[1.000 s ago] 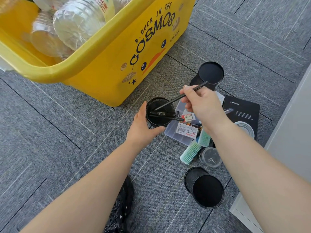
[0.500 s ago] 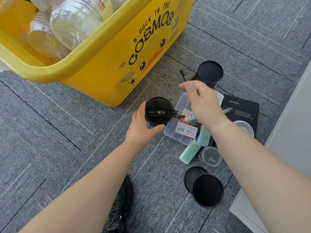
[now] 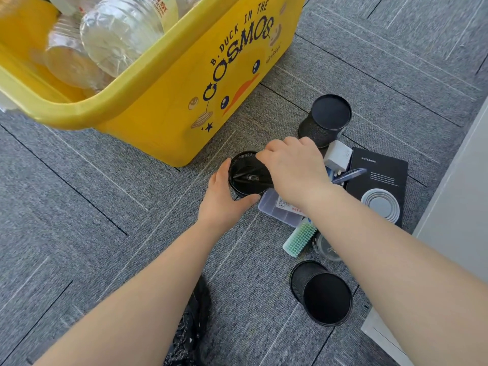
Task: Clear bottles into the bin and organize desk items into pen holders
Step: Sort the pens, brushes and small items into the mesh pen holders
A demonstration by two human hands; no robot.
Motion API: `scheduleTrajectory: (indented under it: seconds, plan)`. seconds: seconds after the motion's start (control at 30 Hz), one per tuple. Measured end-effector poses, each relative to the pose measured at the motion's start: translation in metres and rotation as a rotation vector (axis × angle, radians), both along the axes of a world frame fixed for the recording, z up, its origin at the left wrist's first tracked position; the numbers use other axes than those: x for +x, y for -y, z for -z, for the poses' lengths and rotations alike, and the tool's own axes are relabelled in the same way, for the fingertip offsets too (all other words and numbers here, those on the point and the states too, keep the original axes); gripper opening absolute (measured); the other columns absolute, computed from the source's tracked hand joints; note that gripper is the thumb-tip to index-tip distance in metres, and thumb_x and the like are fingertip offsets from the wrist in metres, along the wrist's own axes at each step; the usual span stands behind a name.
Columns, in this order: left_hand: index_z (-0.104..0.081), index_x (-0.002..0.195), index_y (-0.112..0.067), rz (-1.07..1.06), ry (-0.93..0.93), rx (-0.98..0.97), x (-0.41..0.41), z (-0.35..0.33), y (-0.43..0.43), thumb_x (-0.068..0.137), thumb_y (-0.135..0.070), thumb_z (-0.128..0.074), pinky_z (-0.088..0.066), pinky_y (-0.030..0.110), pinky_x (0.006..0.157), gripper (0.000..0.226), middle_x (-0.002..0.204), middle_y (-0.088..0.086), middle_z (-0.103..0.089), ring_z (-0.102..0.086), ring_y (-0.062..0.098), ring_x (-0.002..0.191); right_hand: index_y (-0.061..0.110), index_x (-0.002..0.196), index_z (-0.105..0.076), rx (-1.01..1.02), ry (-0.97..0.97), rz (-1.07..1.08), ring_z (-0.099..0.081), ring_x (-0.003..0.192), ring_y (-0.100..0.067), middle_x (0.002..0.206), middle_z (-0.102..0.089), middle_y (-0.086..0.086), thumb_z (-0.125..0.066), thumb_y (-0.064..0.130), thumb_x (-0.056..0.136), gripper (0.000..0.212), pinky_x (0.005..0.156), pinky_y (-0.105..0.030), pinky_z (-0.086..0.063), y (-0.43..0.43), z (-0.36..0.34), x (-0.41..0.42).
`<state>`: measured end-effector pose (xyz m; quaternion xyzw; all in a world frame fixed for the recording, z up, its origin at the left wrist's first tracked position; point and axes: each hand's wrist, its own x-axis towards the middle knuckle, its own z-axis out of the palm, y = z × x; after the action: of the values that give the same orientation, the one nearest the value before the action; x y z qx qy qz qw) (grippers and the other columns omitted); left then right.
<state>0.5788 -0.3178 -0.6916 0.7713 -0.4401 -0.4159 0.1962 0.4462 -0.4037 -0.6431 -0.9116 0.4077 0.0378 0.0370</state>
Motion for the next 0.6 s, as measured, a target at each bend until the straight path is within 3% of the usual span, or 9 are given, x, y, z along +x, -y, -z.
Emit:
scheduleTrajectory:
  seconds: [0.1, 0.27, 0.4, 0.6]
  plan:
    - [-0.008, 0.151, -0.031, -0.01, -0.001, -0.001, 0.0, 0.001, -0.001, 0.078, -0.044, -0.073, -0.04, 0.046, 0.102, 0.098, 0.153, 0.0, -0.024, -0.037, 0.023, 0.135, 0.016, 0.091, -0.07, -0.083, 0.2, 0.032, -0.06, 0.082, -0.033, 0.088, -0.068, -0.005, -0.052, 0.009, 0.077, 0.025, 0.071, -0.039, -0.042, 0.001, 0.012, -0.014]
    - [-0.01, 0.15, -0.034, -0.034, 0.009, -0.007, -0.002, 0.005, 0.0, 0.077, -0.045, -0.073, -0.04, 0.044, 0.1, 0.097, 0.154, -0.002, -0.025, -0.04, 0.022, 0.133, 0.01, 0.098, -0.069, -0.015, 0.578, 0.416, -0.056, 0.09, -0.031, 0.1, -0.066, -0.008, -0.054, 0.005, 0.082, 0.023, 0.079, -0.037, -0.042, -0.006, 0.035, -0.068]
    - [-0.011, 0.149, -0.036, -0.059, -0.012, -0.007, -0.003, 0.01, 0.0, 0.076, -0.044, -0.074, -0.039, 0.046, 0.103, 0.097, 0.154, -0.004, -0.022, -0.038, 0.023, 0.135, 0.009, 0.102, -0.068, 0.138, 0.489, 0.604, -0.054, 0.097, -0.034, 0.104, -0.064, -0.01, -0.055, 0.004, 0.086, 0.021, 0.083, -0.039, -0.042, -0.02, 0.058, -0.103]
    - [-0.011, 0.148, -0.038, -0.071, -0.026, -0.005, -0.001, 0.013, 0.0, 0.075, -0.045, -0.076, -0.042, 0.05, 0.103, 0.098, 0.154, -0.004, -0.023, -0.043, 0.021, 0.131, 0.017, 0.116, -0.062, 0.302, 0.285, 0.808, -0.05, 0.108, -0.029, 0.115, -0.061, -0.005, -0.052, 0.018, 0.091, 0.027, 0.089, -0.043, -0.044, -0.036, 0.073, -0.119]
